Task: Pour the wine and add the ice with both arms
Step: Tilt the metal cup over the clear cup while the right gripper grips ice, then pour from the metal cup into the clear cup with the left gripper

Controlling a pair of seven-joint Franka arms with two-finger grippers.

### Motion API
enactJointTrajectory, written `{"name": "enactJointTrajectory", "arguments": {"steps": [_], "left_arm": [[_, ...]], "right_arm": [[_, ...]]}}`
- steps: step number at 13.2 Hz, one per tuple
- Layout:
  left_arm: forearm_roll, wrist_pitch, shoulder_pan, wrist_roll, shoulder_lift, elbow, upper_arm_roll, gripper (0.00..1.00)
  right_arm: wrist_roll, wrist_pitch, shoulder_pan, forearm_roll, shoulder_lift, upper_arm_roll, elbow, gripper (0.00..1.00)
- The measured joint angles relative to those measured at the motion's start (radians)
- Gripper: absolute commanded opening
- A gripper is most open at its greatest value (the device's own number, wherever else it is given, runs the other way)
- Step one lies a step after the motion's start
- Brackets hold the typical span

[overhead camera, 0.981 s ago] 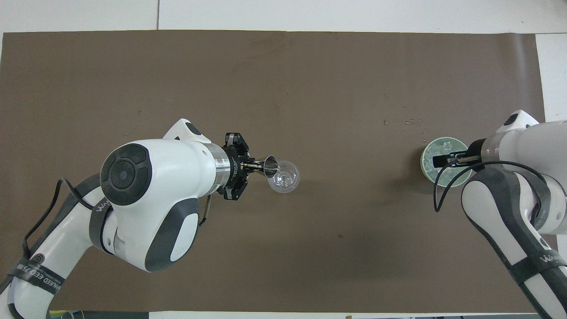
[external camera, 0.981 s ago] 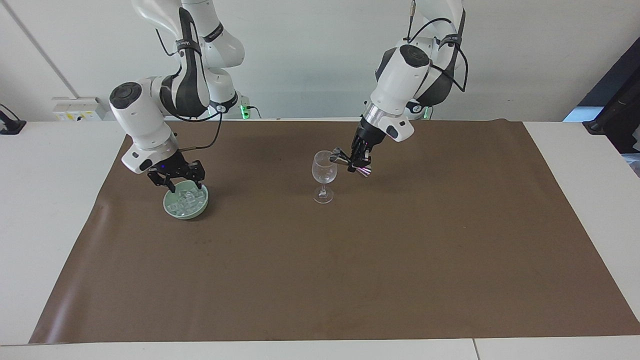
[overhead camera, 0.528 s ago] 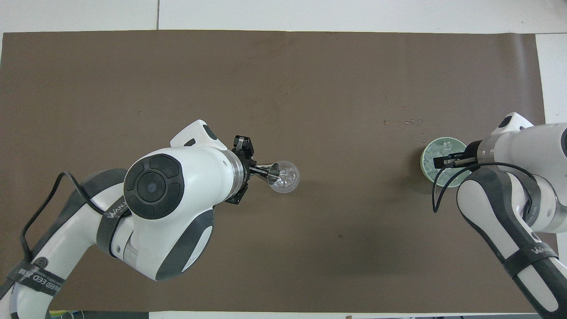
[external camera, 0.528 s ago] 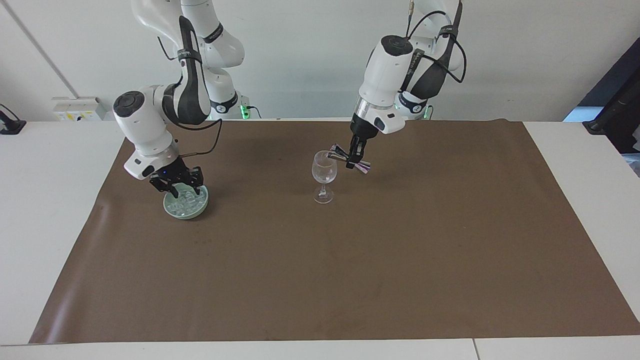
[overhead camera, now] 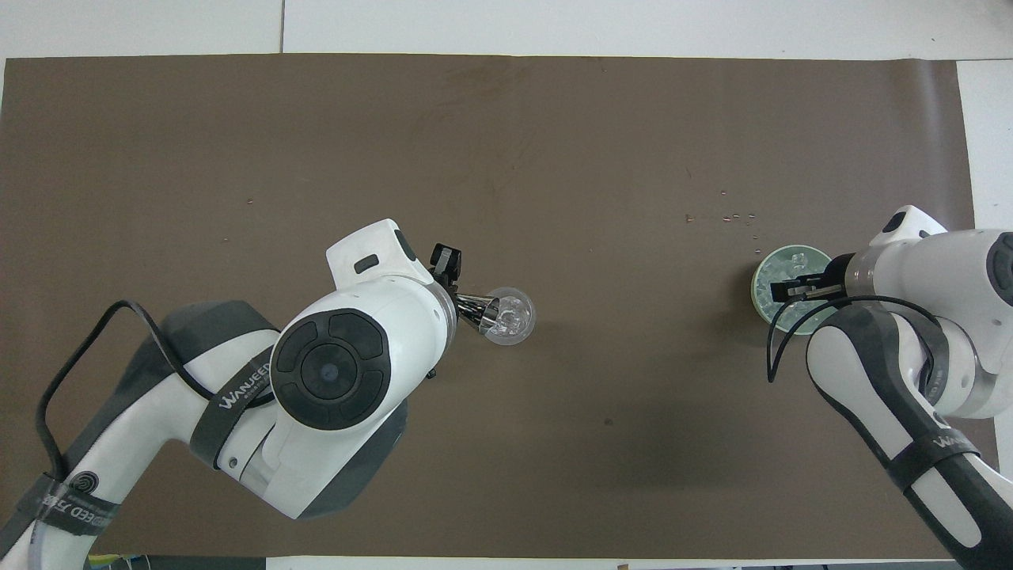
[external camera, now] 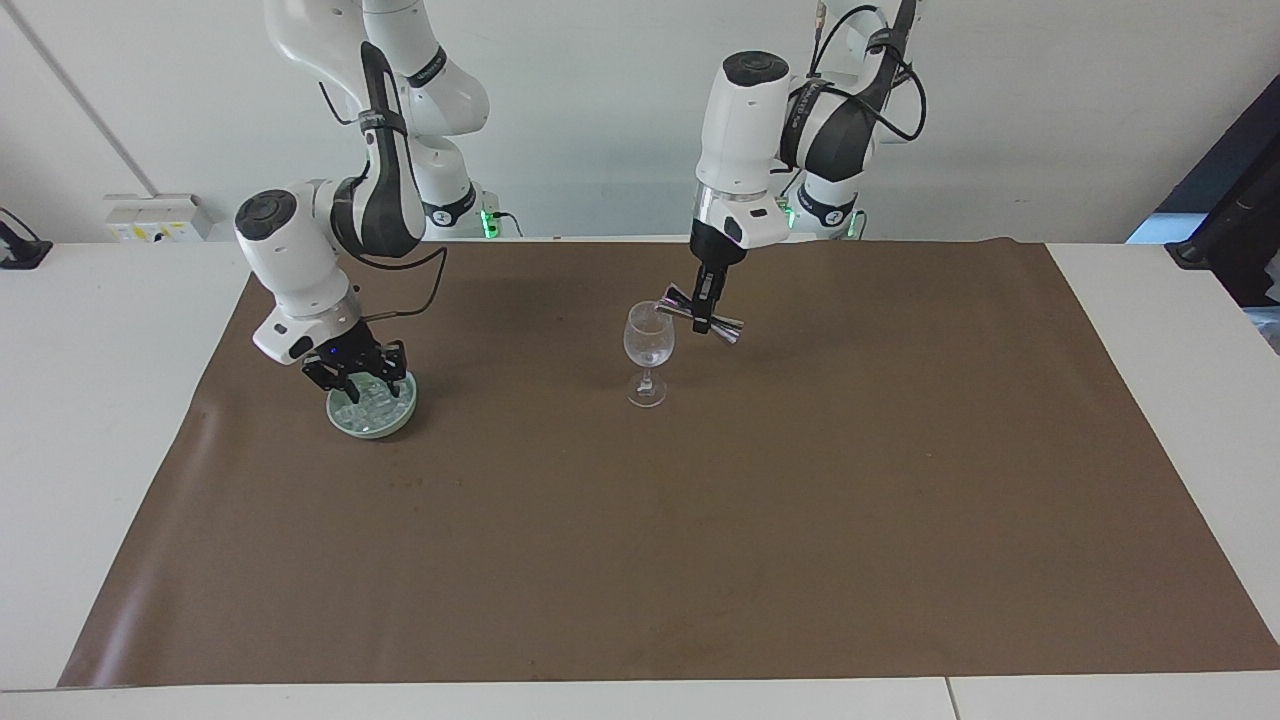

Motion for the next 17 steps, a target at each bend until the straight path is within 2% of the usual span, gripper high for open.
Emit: {"name": "enactJointTrajectory", "arguments": {"steps": [4, 10, 17], "left_arm": [[0.105, 0.001, -0.02, -0.004, 0.008, 0.02, 0.0, 0.0], [0.261, 0.024, -0.06, -0.014, 0.01, 0.026, -0.001, 0.0], [0.36, 0.032, -0.087, -0.014, 0.035, 0.026, -0.001, 0.0]], "right_arm": [[-0.053, 0.001, -0.009, 0.0, 0.008, -0.001, -0.017, 0.56], [-0.082, 0.005, -0.025, 0.0, 0.013, -0.001, -0.017, 0.56], [-0.082, 0.039, -0.022, 0.0, 0.013, 0.002, -0.031, 0.55]]}}
